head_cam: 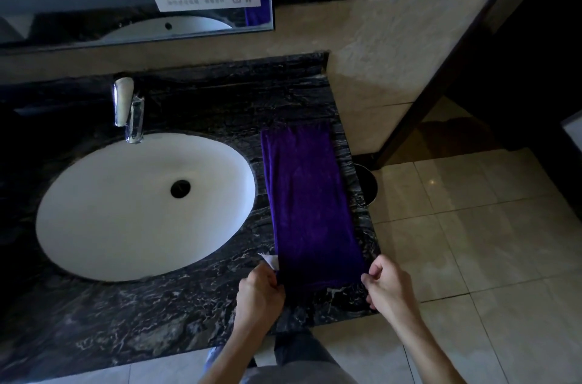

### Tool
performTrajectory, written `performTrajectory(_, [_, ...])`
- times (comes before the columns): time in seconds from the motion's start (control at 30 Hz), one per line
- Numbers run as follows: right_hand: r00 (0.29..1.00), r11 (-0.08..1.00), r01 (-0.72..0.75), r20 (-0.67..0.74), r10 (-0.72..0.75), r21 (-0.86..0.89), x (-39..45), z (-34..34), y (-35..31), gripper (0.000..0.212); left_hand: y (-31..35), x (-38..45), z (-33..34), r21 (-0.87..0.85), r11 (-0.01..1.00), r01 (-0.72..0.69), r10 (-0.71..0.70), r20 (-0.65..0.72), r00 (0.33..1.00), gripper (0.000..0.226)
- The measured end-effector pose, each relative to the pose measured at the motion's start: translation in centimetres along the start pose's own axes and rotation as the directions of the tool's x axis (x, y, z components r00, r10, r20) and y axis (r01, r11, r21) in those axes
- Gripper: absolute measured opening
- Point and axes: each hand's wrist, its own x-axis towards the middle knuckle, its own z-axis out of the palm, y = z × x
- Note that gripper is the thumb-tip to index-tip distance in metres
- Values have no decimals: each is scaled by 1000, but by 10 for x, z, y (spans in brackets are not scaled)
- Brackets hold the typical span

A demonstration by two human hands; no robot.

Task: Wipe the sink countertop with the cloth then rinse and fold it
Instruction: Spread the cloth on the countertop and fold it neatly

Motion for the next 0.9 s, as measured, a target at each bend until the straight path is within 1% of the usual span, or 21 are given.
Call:
performTrajectory(0.03, [1000,998,5,14,-5,-59,2,-1,-1,21,3,1,-3,73,997,7,-10,30,1000,19])
performTrajectory(0.1, [997,986,11,77,2,-168,9,-7,-4,24,7,6,-11,147,989,22,-36,92,995,17])
performTrajectory(0.13, [992,984,-4,121,25,-177,13,-11,-5,26,8,9,-16,170,985,21,-45,140,989,19])
performTrajectory(0.2, [974,993,-49,215,71,-106,20,-21,-10,28,11,17,-27,190,982,15,-66,263,962,26])
performTrajectory(0.23, [969,996,-57,236,72,-68,25,-27,-16,26,14,24,-34,176,984,12,-65,299,952,28])
performTrajectory(0.27, [974,998,-38,223,46,-40,32,-33,-23,23,16,34,-41,162,987,-2,-45,285,957,28])
performTrajectory(0.3, [983,1000,-4,184,5,-9,41,-40,-33,20,20,47,-48,140,990,-25,-8,229,973,26])
performTrajectory(0.37, [993,994,89,76,-94,66,62,-53,-58,13,35,74,-61,61,996,-62,57,72,996,23])
performTrajectory(0.47, [971,967,237,-47,-234,92,102,-60,-108,13,81,118,-79,-33,992,-119,116,-82,990,18])
performTrajectory(0.53, [953,949,300,-70,-295,91,134,-56,-140,14,113,146,-89,-66,987,-148,137,-157,978,18])
performTrajectory(0.57, [944,942,326,-73,-321,76,151,-52,-156,15,127,160,-92,-55,985,-162,150,-180,972,18])
performTrajectory(0.67, [930,931,364,-60,-363,4,195,-40,-195,18,155,203,-91,-24,979,-205,195,-216,957,18])
performTrajectory(0.77, [929,927,365,-32,-369,-81,231,-28,-219,23,170,243,-89,19,977,-214,211,-252,944,22])
performTrajectory(0.83, [926,918,374,0,-377,-134,247,-21,-227,26,175,259,-88,72,970,-232,242,-214,946,23])
performTrajectory(0.9, [924,906,379,18,-383,-187,261,-16,-231,26,178,269,-87,175,952,-251,276,-140,951,21])
